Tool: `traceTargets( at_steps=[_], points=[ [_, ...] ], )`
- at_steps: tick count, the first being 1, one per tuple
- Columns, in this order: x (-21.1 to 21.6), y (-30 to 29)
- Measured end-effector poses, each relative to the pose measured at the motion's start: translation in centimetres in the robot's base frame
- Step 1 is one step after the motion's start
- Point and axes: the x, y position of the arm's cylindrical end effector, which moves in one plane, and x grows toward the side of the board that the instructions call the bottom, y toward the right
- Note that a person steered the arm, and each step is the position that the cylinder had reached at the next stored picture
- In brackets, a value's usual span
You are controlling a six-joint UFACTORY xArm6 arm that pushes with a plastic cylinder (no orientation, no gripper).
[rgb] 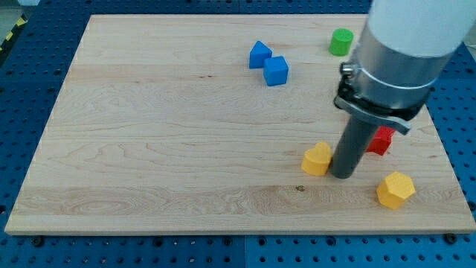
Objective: Slide the yellow heart below the blue cube
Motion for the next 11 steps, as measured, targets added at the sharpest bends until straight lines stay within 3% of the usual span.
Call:
traceTargets(
  at_steps=[3,6,11],
  points=[
    [2.6,-0.2],
    [-0.4,-4.3],
    [-8.4,-5.5]
  ],
)
